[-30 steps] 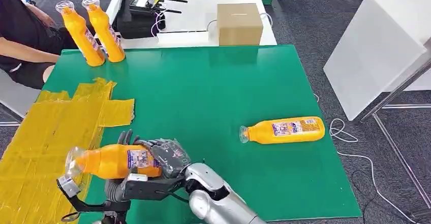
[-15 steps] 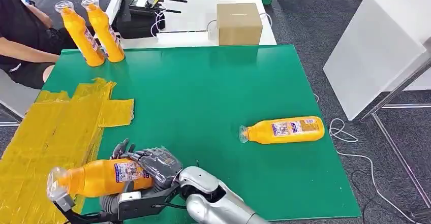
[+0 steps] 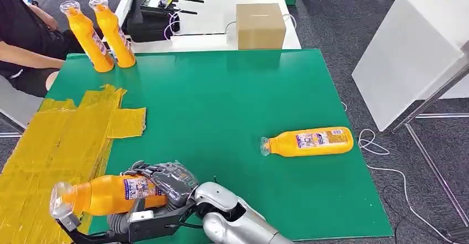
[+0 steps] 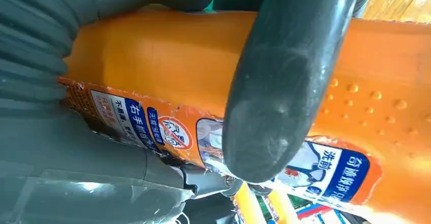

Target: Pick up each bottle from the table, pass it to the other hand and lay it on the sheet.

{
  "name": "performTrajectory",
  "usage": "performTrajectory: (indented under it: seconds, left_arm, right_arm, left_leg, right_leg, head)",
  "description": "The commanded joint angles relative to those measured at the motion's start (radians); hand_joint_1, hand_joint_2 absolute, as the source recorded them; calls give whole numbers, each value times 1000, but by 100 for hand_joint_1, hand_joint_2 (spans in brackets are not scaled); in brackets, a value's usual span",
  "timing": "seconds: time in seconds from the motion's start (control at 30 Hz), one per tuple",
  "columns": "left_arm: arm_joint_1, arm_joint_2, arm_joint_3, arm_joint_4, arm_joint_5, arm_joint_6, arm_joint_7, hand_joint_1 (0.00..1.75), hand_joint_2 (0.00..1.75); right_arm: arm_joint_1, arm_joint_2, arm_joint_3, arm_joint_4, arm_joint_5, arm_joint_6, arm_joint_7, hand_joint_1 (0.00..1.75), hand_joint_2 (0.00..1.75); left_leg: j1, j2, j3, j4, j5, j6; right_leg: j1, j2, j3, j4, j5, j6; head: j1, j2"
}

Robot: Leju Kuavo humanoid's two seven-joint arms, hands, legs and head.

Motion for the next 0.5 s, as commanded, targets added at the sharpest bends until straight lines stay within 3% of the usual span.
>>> performTrajectory:
  seconds: [0.03, 0.5]
  left_arm:
    - [-67, -15, 46, 14, 4, 2, 12, 175, 175]
    - [-67, -12, 48, 6, -1, 5, 11, 175, 175]
  right_arm:
    - [17, -46, 65, 20, 9, 15, -9, 175, 175]
    - [29, -54, 45, -3, 4, -14, -16, 175, 175]
  left_leg:
    - [1, -3, 1, -1, 0, 0]
    - [1, -3, 1, -1, 0, 0]
  right_leg:
    - [1, -3, 3, -2, 0, 1]
    - [1, -3, 2, -2, 0, 1]
  head:
    - [0, 0]
    - [0, 0]
